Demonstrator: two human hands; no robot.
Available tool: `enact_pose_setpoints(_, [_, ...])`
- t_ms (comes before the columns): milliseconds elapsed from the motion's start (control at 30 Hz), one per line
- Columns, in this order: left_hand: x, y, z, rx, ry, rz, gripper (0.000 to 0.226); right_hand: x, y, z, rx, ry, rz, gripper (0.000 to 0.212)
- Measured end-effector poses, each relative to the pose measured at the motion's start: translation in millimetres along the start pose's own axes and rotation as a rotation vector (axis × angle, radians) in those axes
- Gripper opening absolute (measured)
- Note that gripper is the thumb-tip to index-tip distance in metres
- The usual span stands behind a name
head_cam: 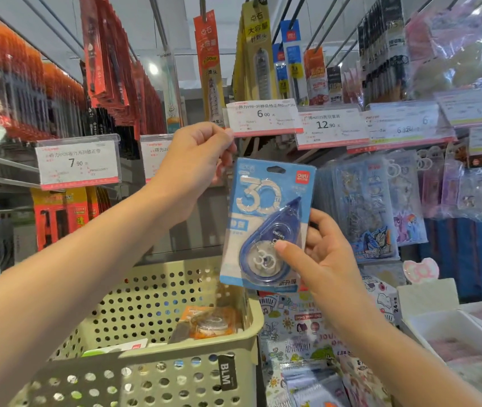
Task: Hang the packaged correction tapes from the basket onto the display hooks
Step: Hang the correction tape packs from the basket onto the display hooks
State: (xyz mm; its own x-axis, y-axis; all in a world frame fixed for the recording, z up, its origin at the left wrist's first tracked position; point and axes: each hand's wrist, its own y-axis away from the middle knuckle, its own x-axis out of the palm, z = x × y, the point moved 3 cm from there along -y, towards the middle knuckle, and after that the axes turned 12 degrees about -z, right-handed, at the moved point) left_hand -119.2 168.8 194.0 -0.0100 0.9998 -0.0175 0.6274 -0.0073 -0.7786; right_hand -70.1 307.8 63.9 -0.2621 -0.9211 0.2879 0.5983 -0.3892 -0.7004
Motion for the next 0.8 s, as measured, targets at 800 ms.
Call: enact_pose_setpoints(800, [-6.1, -3.3, -8.2, 0.041, -0.071, 0.107, 0.033, 8.8, -49.7, 12.1, 0.02, -0.092, 0.106, 0.027])
